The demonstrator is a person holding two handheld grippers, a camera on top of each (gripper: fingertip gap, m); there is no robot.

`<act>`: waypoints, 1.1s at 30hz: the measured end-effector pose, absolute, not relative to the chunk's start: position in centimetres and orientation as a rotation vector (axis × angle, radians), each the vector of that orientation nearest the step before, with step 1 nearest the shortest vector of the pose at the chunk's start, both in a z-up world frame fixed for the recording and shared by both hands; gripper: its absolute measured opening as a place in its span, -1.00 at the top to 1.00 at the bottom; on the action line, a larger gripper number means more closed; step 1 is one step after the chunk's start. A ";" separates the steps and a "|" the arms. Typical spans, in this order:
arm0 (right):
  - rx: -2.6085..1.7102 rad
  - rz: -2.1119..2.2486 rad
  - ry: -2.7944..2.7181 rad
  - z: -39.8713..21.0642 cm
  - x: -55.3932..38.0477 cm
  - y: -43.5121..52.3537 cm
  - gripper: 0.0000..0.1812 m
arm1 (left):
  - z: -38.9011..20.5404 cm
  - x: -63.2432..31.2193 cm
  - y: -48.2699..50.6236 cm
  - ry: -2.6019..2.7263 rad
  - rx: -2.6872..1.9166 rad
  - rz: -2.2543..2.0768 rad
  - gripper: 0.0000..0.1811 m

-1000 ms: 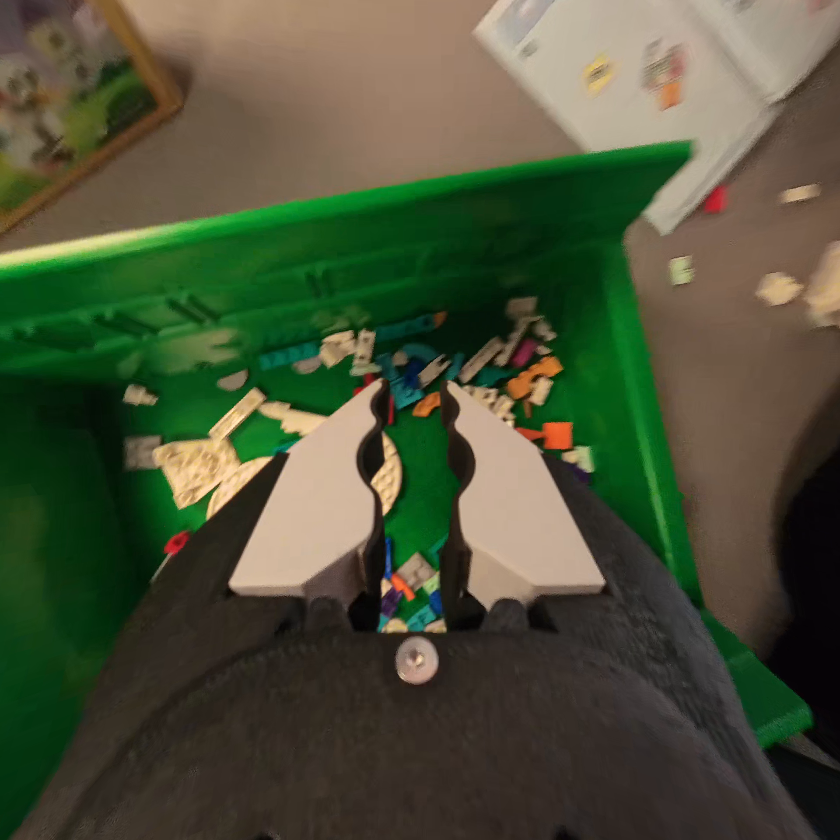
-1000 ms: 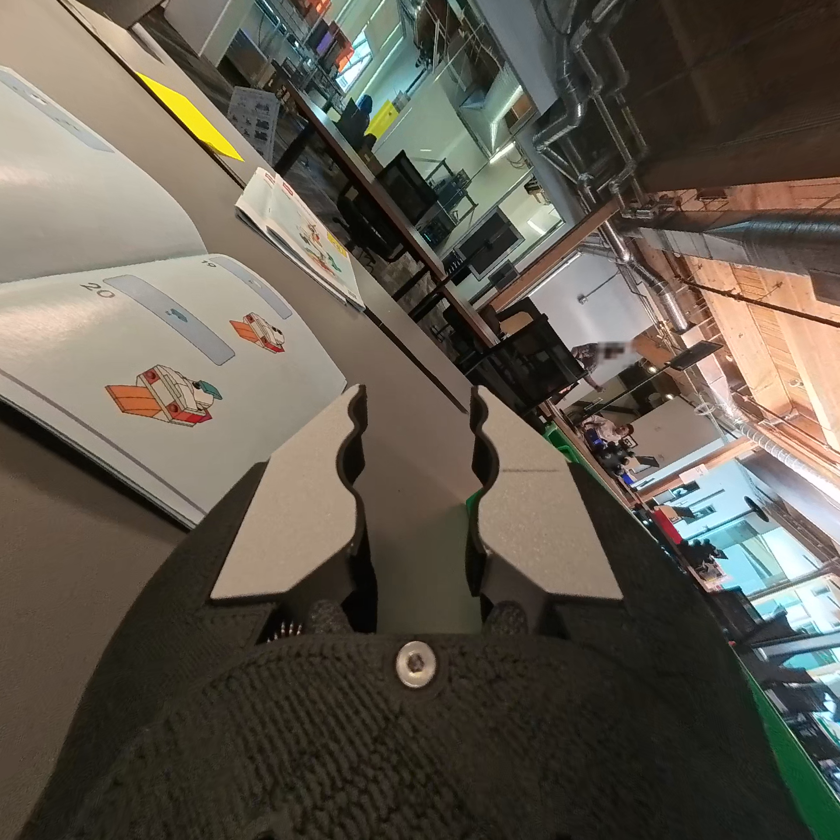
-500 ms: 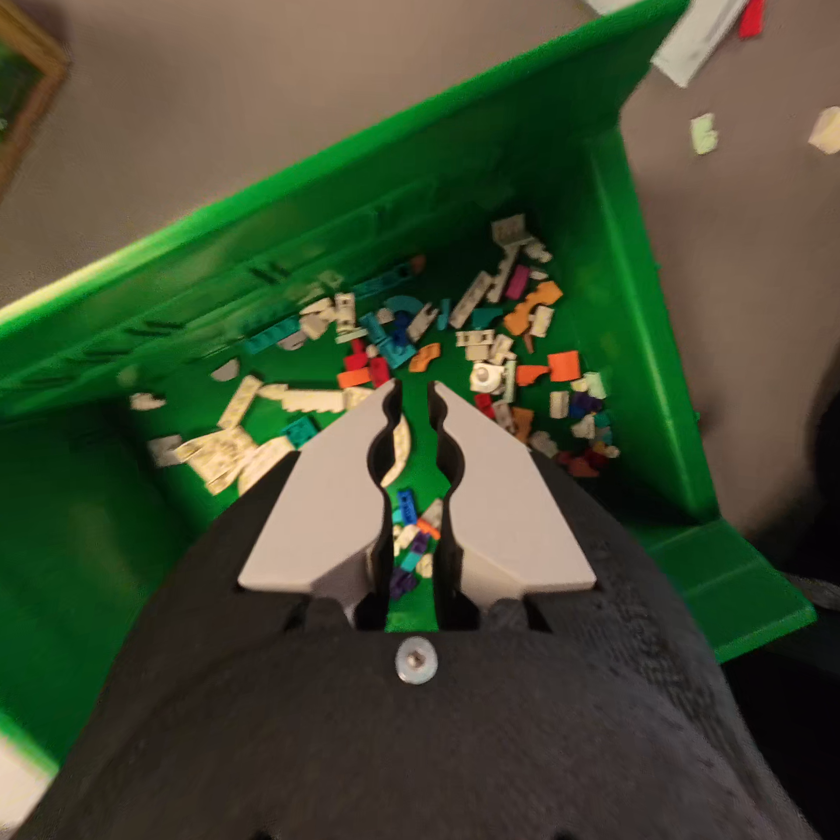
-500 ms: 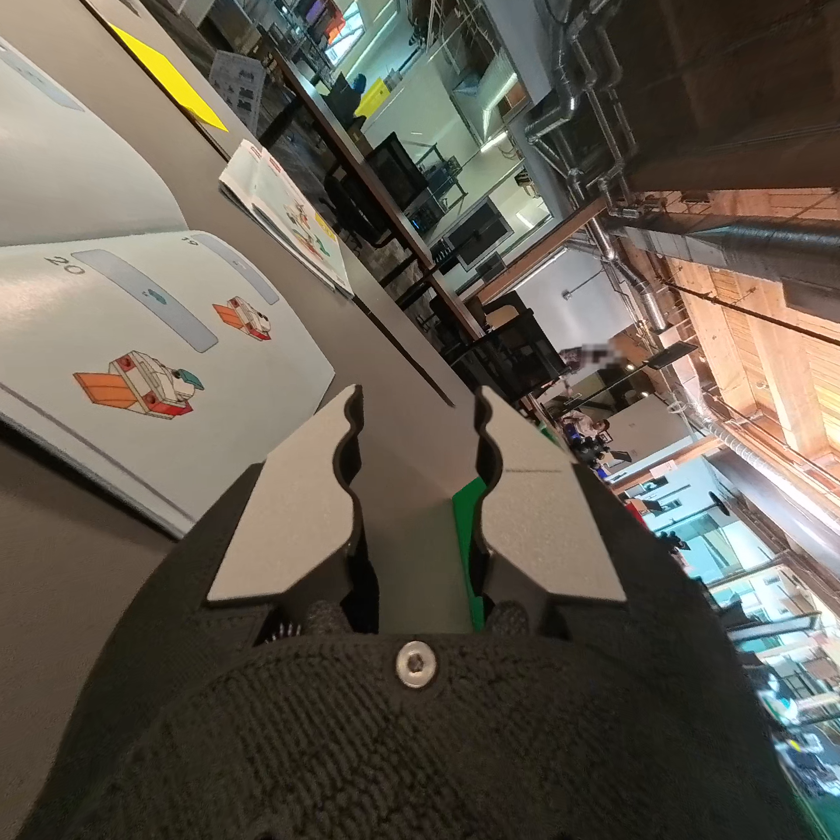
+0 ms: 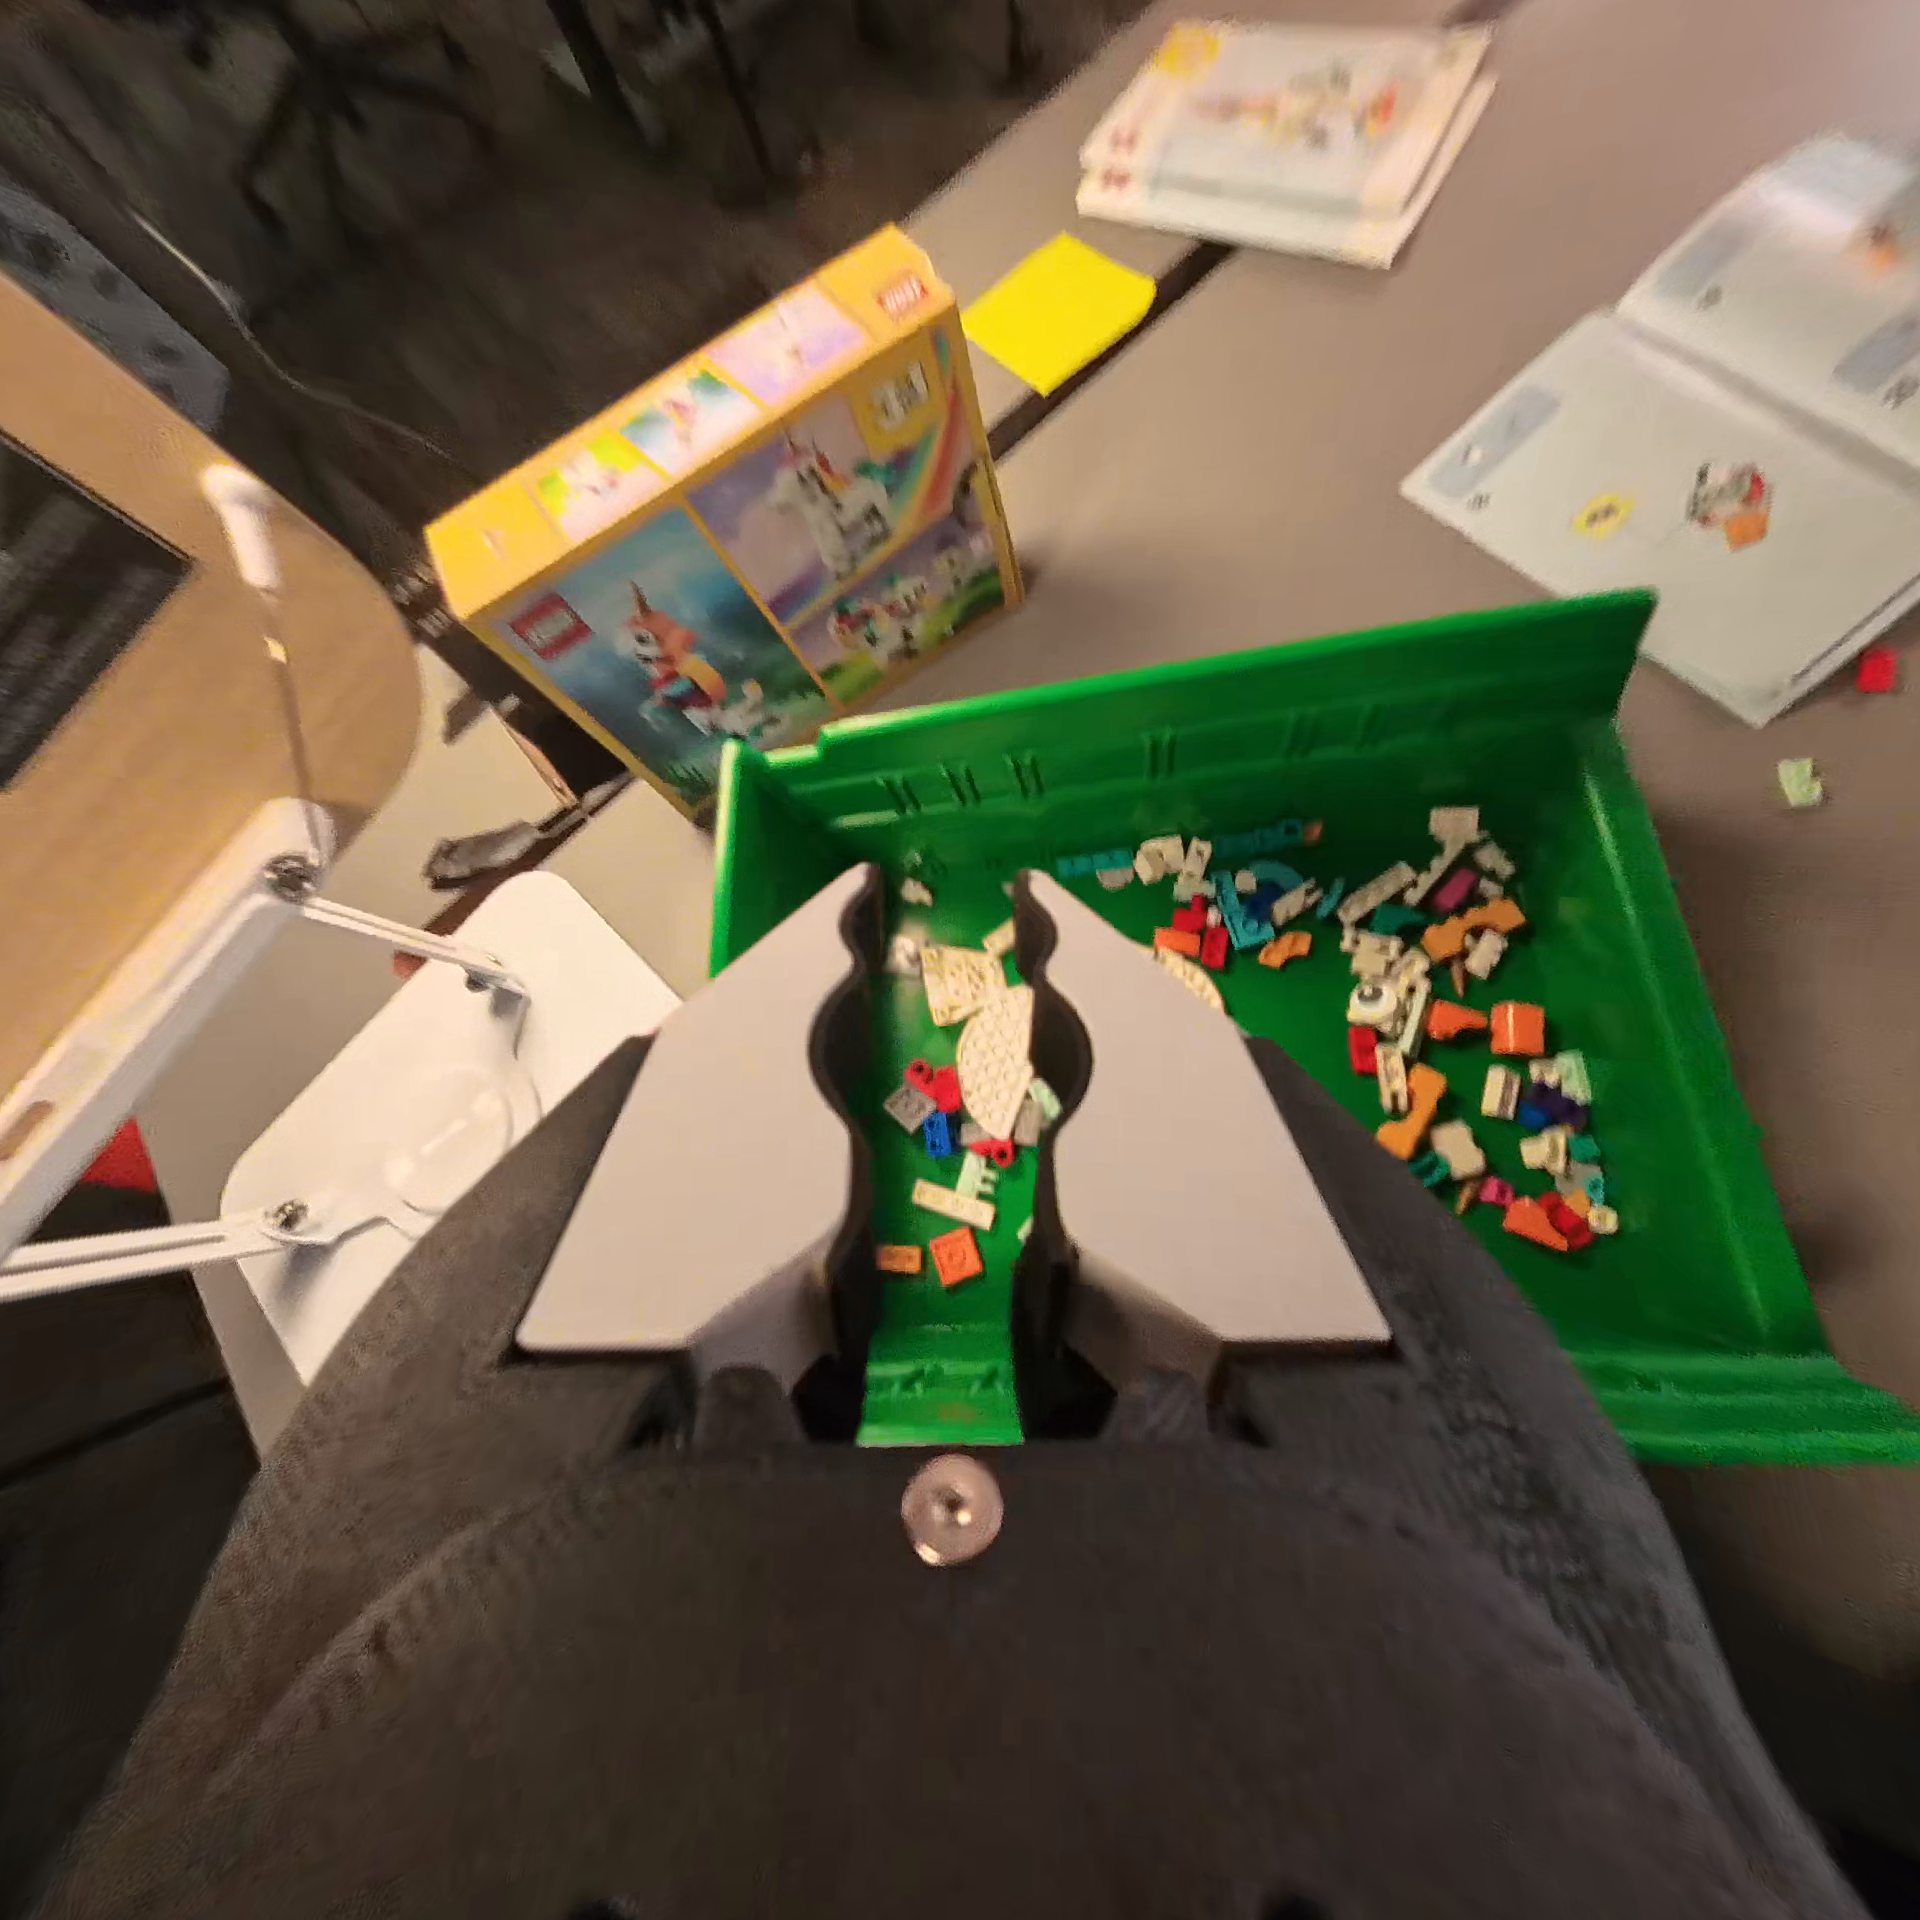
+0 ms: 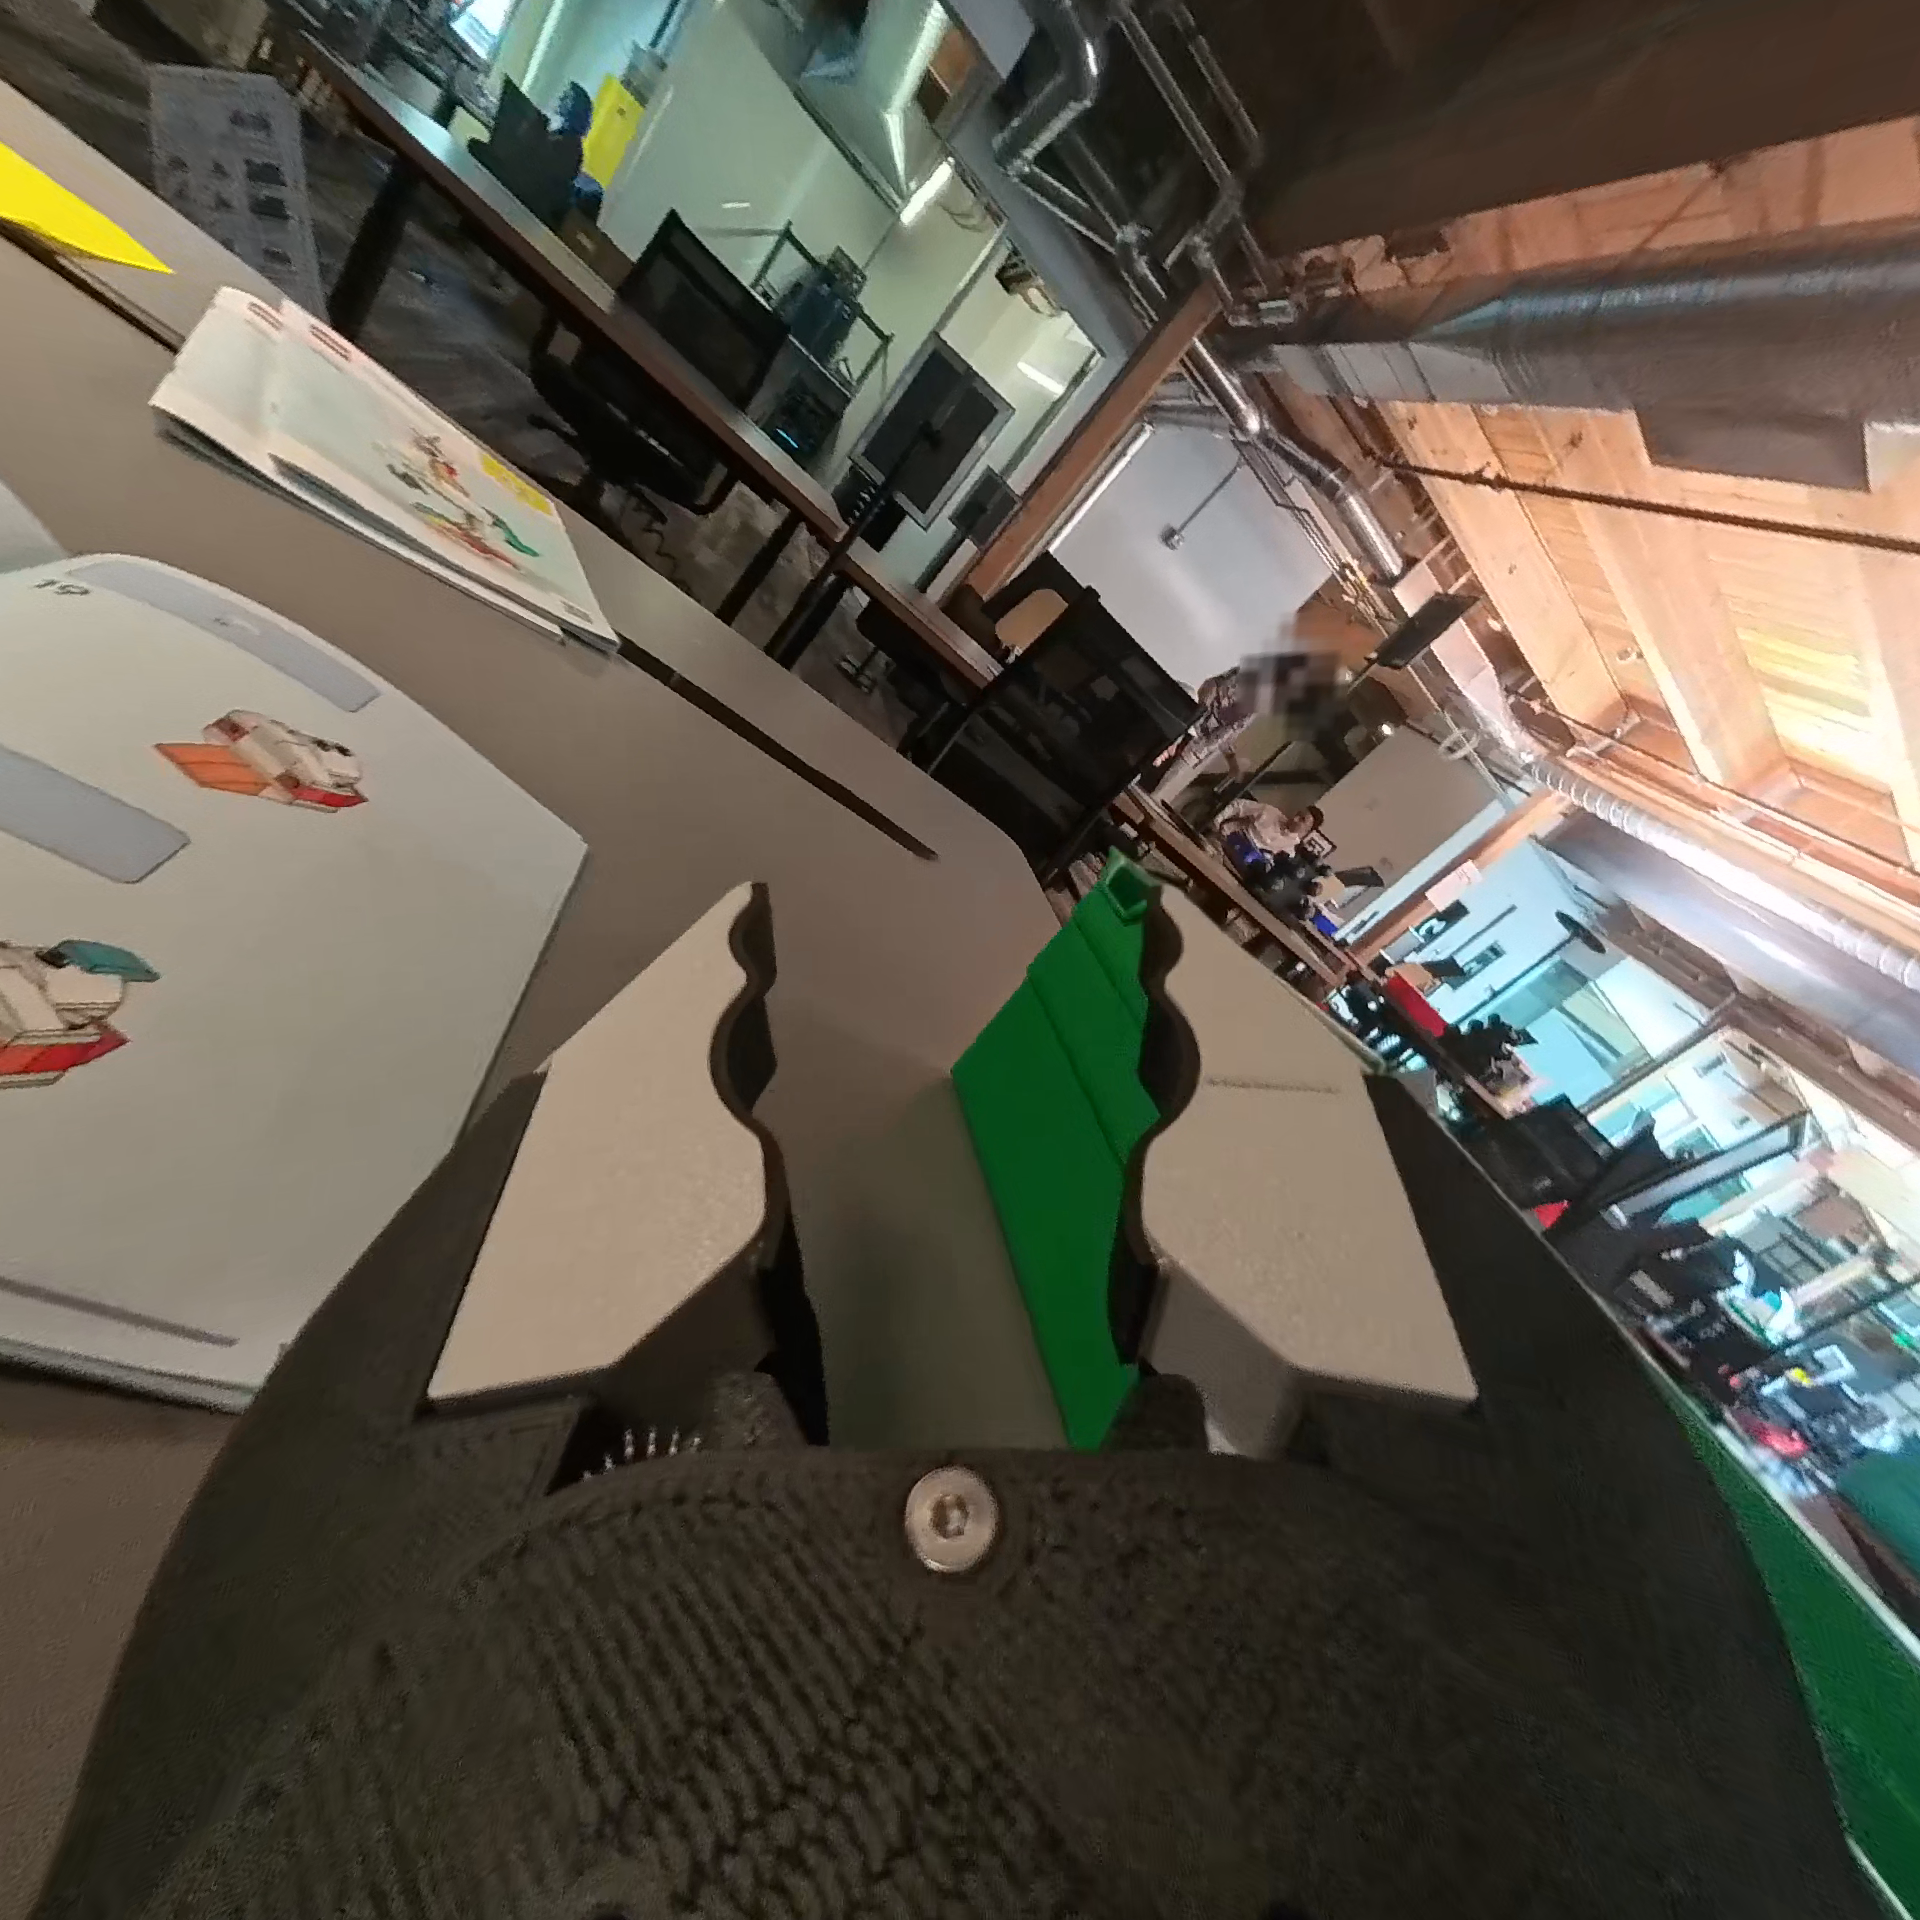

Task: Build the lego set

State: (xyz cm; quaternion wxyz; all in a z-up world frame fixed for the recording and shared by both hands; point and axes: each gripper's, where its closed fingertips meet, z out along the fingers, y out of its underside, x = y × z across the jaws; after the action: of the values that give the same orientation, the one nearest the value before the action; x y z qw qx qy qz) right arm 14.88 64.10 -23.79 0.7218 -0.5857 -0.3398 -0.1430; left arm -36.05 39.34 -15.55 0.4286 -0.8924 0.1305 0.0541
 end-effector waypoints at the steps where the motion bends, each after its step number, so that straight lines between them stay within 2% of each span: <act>1: -1.306 -0.316 -0.735 -23.8 15.1 64.3 0.22 | -14.6 -35.9 39.6 0.304 -2.176 0.121 0.71; 3: -1.328 -0.314 -0.703 -23.8 15.7 64.6 0.21 | -12.2 -34.4 40.1 0.272 -2.038 -0.007 0.67; 5: -1.339 -0.312 -0.679 -23.8 16.0 64.7 0.20 | -9.5 -32.7 39.9 0.267 -1.893 -0.158 0.53; 10: -1.329 -0.322 -0.652 -23.4 16.4 64.7 0.21 | -6.3 -32.2 38.4 0.268 -1.725 -0.185 0.01; 15: -1.303 -0.343 -0.645 -23.0 16.6 64.5 0.26 | -5.0 -33.0 37.7 0.309 -1.643 -0.031 -0.06; 21: -1.284 -0.369 -0.626 -22.6 17.1 64.1 0.43 | -5.7 -34.2 37.5 0.358 -1.642 0.108 -0.12; 24: -1.301 -0.387 -0.610 -22.8 17.7 64.2 0.70 | -6.2 -32.4 36.9 0.441 -1.634 -0.039 -0.10; 29: -1.322 -0.401 -0.578 -22.9 18.5 64.3 0.82 | -5.0 -31.5 35.8 0.424 -1.562 -0.230 -0.09; 33: -1.325 -0.404 -0.558 -22.8 18.8 64.4 0.85 | -6.3 -30.2 34.9 0.485 -1.586 -0.381 -0.16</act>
State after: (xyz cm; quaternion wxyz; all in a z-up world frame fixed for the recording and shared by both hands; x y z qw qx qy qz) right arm 18.83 64.40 -22.77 0.7340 -0.6026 -0.2536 -0.1836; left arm -30.22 34.86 -6.29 0.6591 -0.7009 0.2144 -0.1683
